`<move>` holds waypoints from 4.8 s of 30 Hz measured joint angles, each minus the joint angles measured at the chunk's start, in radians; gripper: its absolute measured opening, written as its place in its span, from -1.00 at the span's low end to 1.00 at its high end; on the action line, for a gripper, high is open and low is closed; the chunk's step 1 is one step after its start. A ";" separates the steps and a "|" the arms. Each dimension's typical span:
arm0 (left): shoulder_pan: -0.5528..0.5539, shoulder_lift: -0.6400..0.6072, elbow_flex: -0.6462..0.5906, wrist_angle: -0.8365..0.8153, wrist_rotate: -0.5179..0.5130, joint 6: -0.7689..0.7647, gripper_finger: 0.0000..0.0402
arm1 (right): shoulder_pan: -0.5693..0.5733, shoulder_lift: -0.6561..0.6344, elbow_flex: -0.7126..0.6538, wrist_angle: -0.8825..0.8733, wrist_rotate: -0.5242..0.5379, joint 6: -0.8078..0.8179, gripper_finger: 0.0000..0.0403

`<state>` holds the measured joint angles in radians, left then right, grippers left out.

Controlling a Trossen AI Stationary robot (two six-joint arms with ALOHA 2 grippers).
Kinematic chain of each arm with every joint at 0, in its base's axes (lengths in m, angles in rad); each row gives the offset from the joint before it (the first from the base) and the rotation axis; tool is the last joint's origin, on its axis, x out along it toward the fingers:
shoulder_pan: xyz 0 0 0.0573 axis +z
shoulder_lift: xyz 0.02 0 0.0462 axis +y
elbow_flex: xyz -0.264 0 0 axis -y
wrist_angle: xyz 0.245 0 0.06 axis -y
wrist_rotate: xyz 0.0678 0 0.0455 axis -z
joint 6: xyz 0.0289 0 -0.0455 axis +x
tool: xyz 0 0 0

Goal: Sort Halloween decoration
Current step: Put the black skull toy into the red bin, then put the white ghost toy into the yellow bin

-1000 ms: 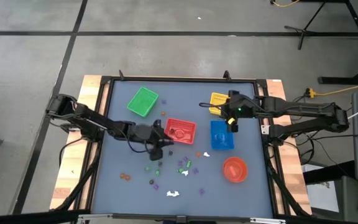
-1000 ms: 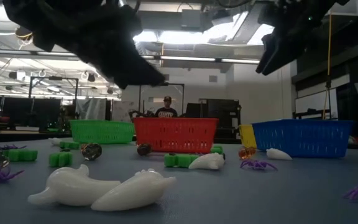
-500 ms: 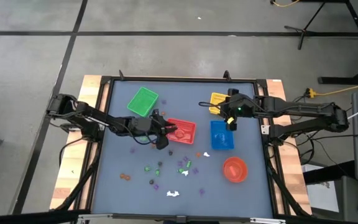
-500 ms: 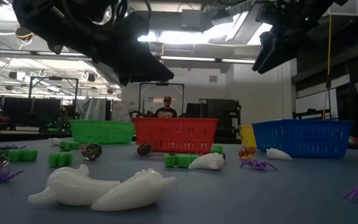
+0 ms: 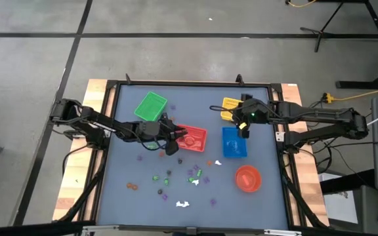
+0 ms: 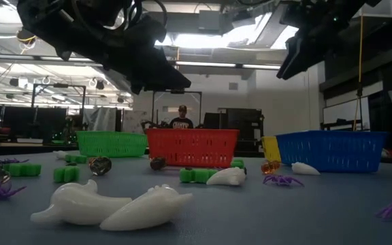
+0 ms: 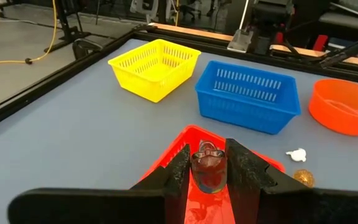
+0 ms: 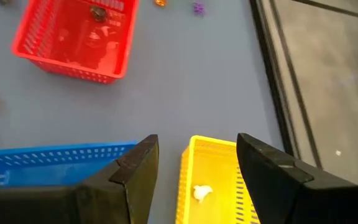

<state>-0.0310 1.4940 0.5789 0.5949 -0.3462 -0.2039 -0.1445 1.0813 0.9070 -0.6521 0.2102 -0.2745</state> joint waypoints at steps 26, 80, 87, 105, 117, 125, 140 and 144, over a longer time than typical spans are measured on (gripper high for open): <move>0.000 0.000 0.000 -0.002 -0.001 0.000 -0.22 | 0.060 0.001 0.000 0.138 -0.559 0.222 0.07; -0.043 0.000 0.001 -0.025 -0.001 0.004 -0.20 | 0.482 0.583 0.000 0.184 -0.063 0.743 0.07; -0.044 0.000 0.001 -0.026 -0.001 0.004 -0.20 | 0.456 0.640 0.002 0.208 -0.071 0.742 0.07; -0.044 0.000 0.001 -0.026 -0.001 0.005 -0.20 | 0.458 0.656 0.002 0.230 -0.090 0.741 -0.01; -0.044 0.000 0.001 -0.026 -0.001 0.005 -0.21 | 0.458 0.657 0.002 0.241 -0.097 0.741 -0.43; -0.044 0.000 0.001 -0.026 -0.001 0.005 -0.21 | 0.458 0.658 0.002 0.240 -0.096 0.741 -0.47; -0.043 0.000 0.001 -0.026 -0.001 0.004 -0.21 | 0.458 0.660 0.038 0.220 -0.123 0.714 -0.48; -0.043 0.000 0.001 -0.026 -0.001 0.005 -0.21 | 0.458 0.660 0.075 0.229 -0.128 0.680 -0.48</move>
<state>-0.0742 1.4944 0.5797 0.5686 -0.3473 -0.1994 0.3130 1.7416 0.9818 -0.4236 0.0820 0.4050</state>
